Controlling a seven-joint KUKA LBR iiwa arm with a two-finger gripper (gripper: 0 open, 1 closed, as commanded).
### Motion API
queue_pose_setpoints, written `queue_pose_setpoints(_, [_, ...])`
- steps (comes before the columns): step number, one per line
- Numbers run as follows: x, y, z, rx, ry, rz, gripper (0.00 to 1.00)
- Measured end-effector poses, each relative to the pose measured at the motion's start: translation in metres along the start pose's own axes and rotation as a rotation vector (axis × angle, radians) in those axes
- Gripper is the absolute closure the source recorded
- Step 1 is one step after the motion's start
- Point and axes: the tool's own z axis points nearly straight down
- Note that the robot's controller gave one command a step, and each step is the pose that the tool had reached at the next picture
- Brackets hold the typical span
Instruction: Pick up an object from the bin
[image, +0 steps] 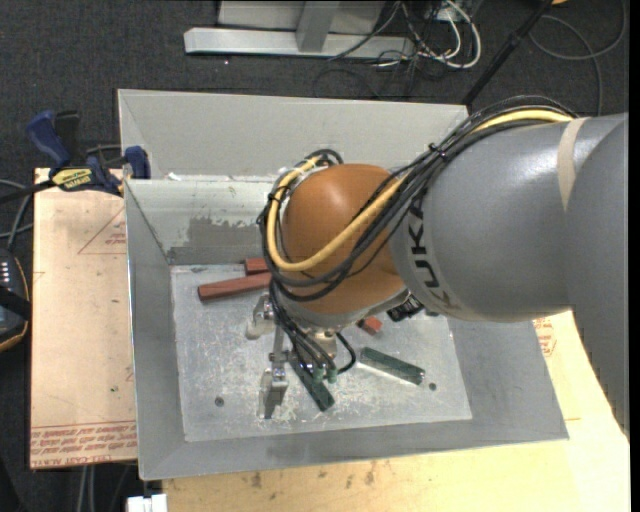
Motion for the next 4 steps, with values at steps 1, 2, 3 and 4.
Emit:
queue_pose_setpoints(1, [-0.002, -0.001, -0.004, -0.002, -0.008, 0.004, 0.0])
queue_pose_setpoints(2, [-0.01, -0.033, 0.036, -0.003, -0.013, -0.09, 0.0])
queue_pose_setpoints(3, [-0.026, -0.062, 0.073, -0.001, -0.009, -0.06, 0.0])
queue_pose_setpoints(4, [-0.033, -0.092, 0.097, -0.001, -0.008, -0.124, 0.0])
